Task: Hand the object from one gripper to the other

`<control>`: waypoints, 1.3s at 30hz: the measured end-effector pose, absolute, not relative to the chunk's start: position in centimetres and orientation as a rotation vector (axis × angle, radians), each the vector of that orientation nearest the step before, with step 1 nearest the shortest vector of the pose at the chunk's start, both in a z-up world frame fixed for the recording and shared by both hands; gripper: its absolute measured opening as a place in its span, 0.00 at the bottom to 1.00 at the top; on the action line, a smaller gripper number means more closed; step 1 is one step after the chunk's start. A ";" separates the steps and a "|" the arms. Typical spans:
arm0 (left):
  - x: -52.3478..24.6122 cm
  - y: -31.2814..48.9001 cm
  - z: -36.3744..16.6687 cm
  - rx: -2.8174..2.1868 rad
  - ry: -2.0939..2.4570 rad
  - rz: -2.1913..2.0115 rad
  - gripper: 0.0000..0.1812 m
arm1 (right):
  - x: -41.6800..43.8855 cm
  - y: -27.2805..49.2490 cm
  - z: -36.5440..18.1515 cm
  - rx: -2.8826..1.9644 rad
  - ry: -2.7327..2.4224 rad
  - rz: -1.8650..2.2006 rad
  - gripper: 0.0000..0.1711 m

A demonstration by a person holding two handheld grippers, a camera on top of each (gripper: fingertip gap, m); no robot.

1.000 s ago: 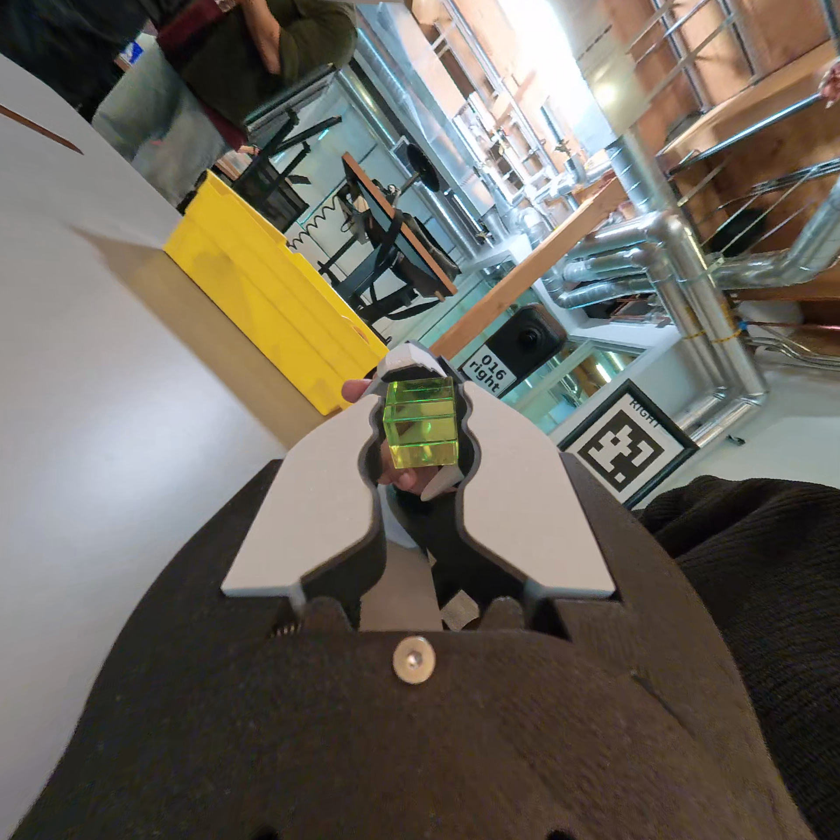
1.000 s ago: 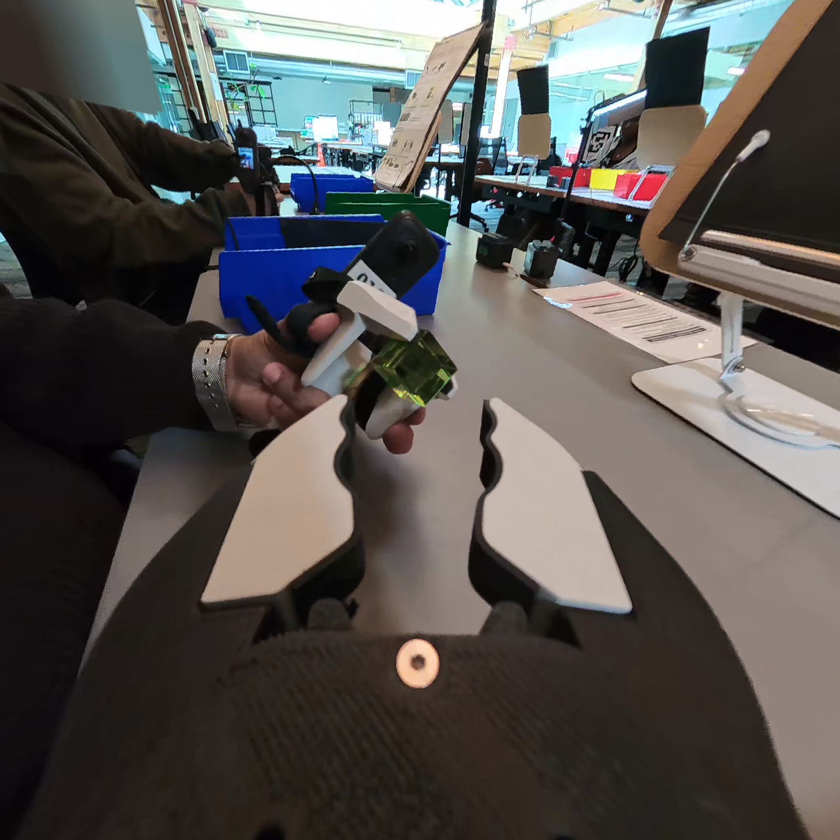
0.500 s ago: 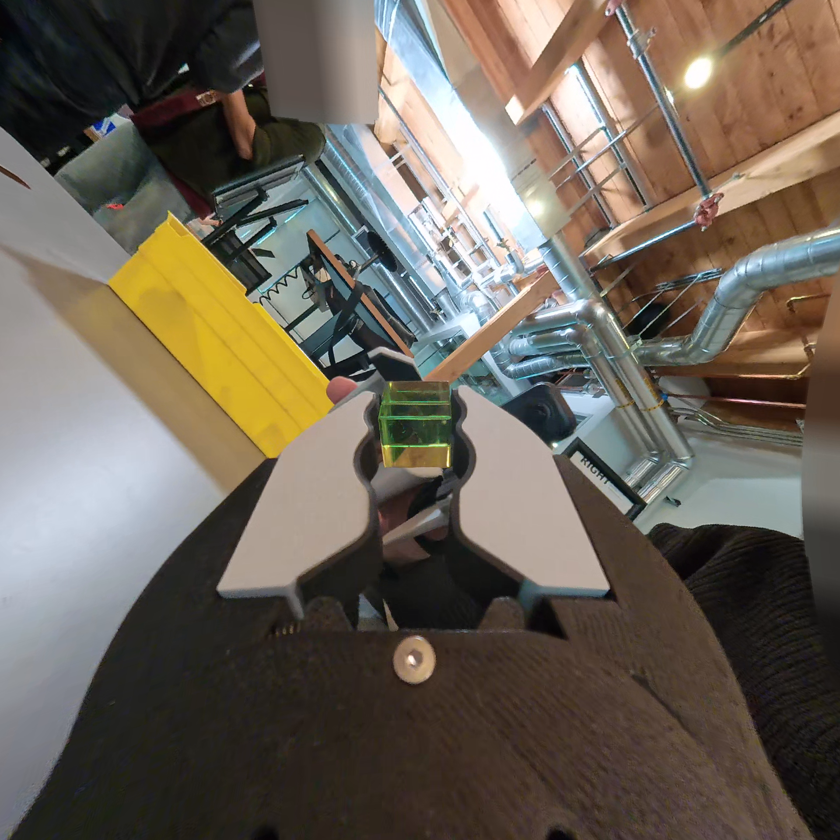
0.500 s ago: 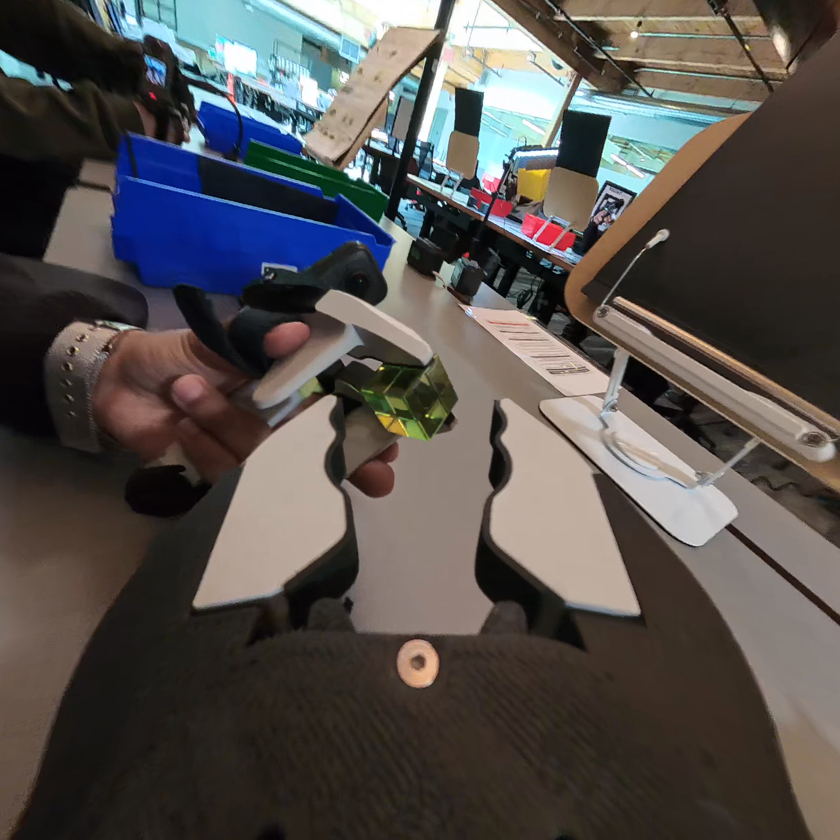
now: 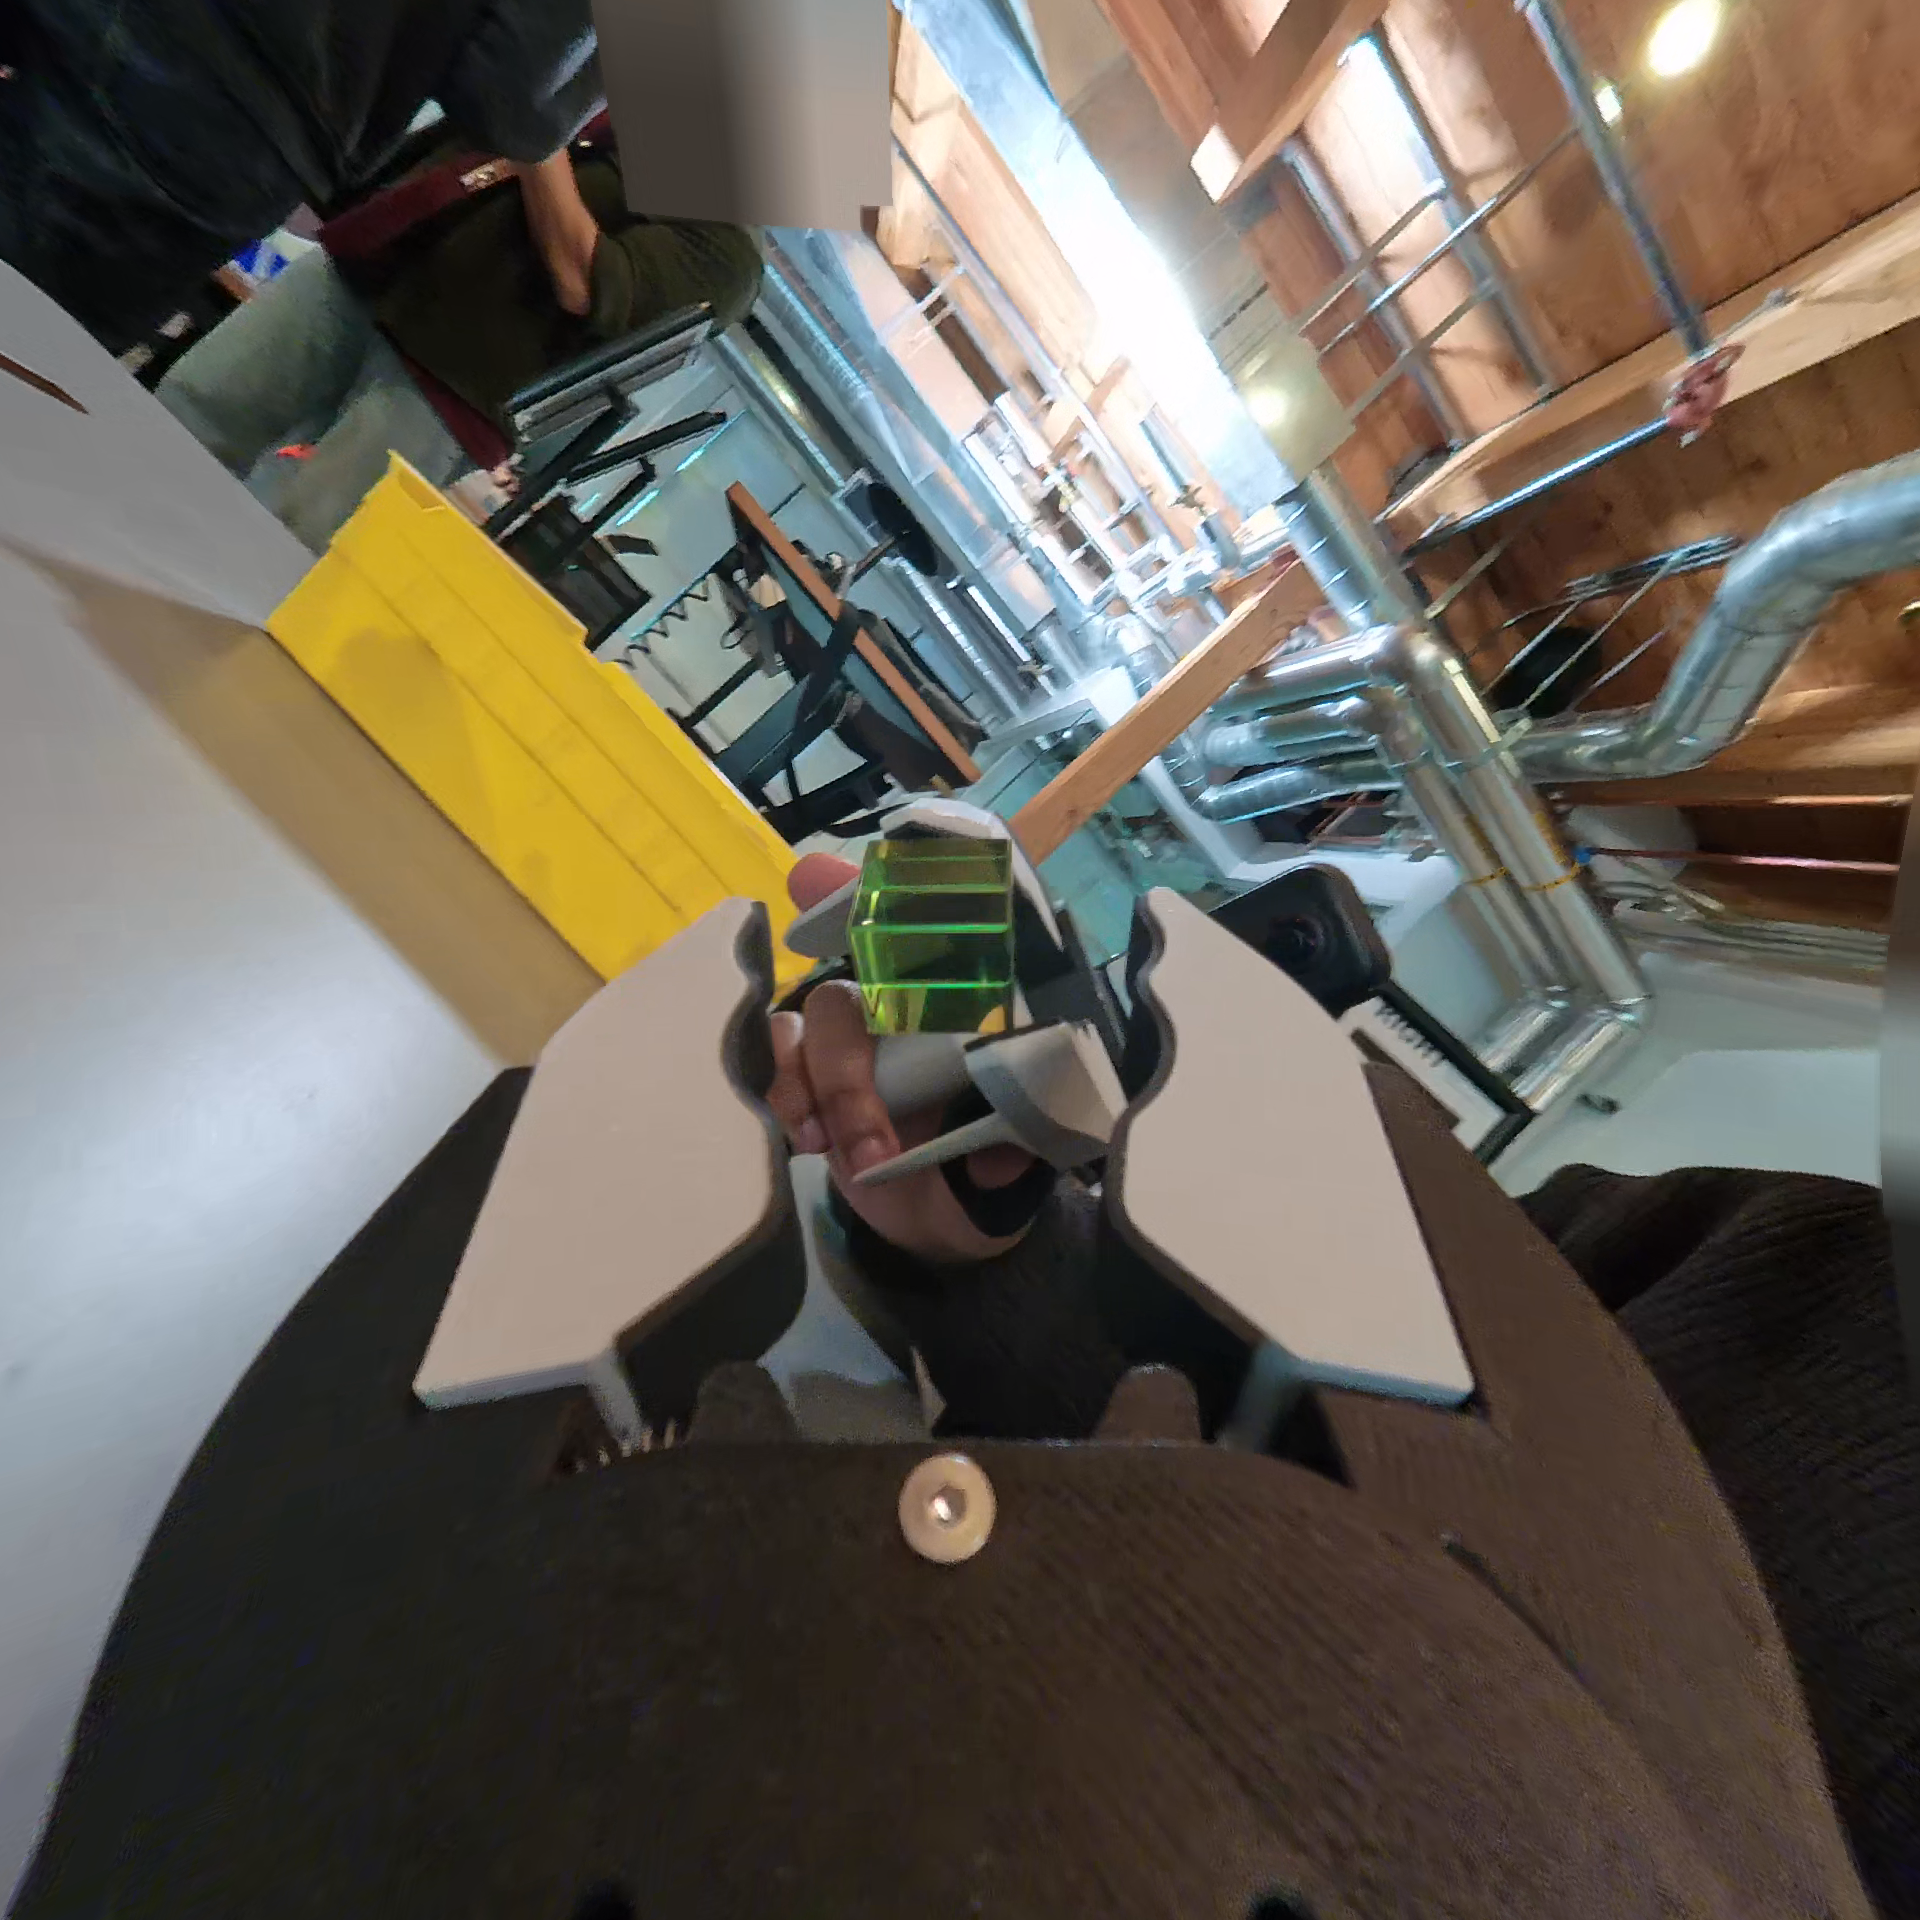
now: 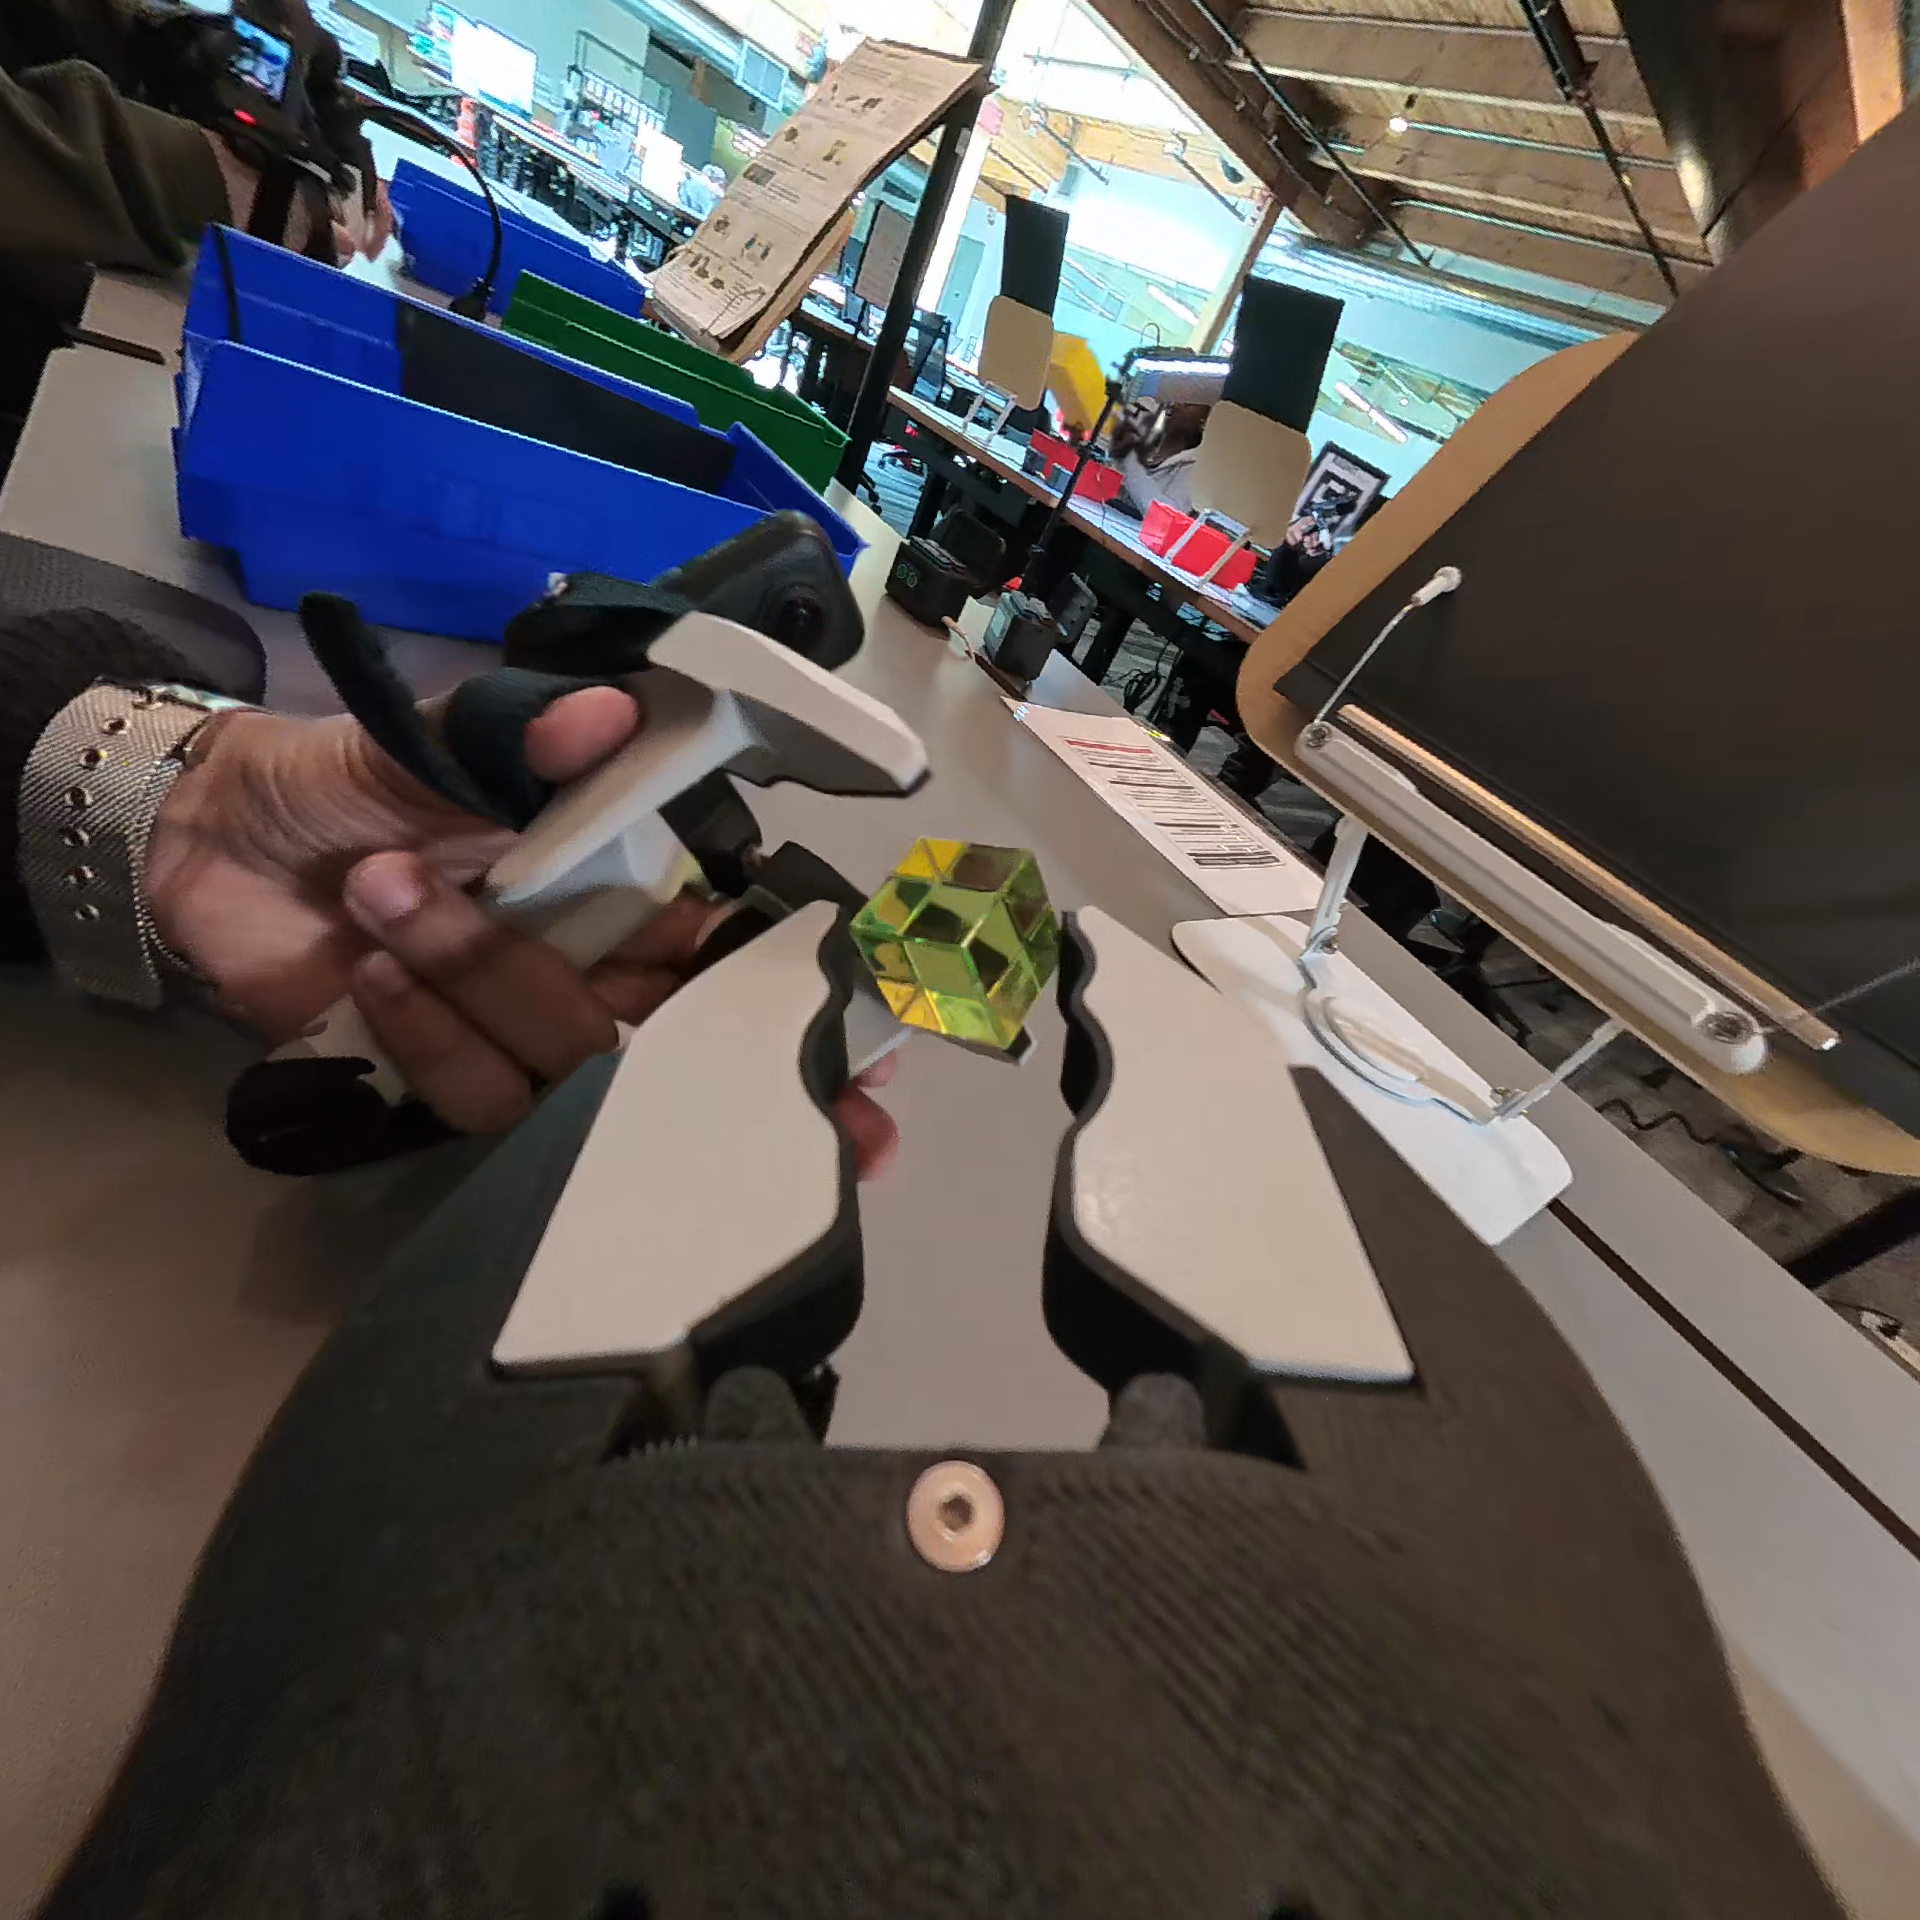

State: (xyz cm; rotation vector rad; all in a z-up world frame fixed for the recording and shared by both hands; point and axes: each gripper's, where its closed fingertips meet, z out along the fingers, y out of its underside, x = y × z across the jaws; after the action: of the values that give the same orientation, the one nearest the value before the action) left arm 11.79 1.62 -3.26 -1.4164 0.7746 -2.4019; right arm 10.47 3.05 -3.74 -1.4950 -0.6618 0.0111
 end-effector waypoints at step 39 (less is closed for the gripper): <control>12.9 3.4 -8.3 -1.598 1.183 -1.368 0.22 | 11.9 4.7 -8.3 -1.674 -0.922 -0.644 0.22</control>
State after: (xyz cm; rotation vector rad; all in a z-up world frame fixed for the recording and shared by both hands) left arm 12.93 3.42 -8.33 -1.5979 1.1828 -1.3682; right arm 11.88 4.70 -8.27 -1.6738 -0.9216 -0.6442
